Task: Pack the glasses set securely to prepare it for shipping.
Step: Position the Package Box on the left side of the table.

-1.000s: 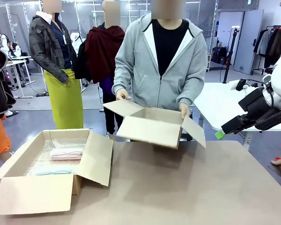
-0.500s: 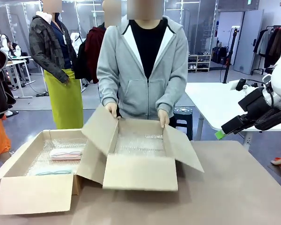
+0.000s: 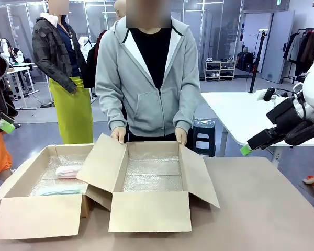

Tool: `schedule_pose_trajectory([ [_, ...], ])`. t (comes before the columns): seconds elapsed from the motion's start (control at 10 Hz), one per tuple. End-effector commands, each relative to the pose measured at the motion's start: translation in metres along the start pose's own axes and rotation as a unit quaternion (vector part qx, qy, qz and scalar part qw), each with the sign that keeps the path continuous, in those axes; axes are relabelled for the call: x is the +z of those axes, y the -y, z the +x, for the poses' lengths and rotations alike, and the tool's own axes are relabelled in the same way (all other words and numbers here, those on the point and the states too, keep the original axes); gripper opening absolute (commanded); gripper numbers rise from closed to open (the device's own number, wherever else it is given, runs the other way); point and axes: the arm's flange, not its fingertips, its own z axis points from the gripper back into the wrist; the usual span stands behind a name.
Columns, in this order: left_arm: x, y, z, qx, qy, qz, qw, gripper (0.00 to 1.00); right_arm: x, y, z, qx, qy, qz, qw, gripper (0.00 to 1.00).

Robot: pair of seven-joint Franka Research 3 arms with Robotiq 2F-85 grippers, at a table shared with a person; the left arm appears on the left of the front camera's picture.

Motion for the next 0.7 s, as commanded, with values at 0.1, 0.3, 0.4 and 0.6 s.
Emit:
schedule_pose_trajectory([
  [0.1,-0.017,0.026,0.003,-0.027,-0.01,0.036,0.999,0.74,0.0,-0.002,-0.002,-0.005,-0.004,-0.001,1.0,1.0],
  [0.3,-0.018,0.031,0.005,-0.02,0.004,0.065,0.998,0.74,0.0,-0.002,-0.002,-0.005,-0.004,-0.001,1.0,1.0],
  [0.4,-0.018,0.034,0.003,-0.026,0.002,0.061,0.998,0.74,0.0,-0.002,-0.002,-0.005,-0.004,-0.001,1.0,1.0],
  [0.6,-0.016,0.025,0.009,-0.034,0.004,0.038,0.999,0.74,0.0,-0.002,-0.002,-0.005,-0.004,-0.001,1.0,1.0],
])
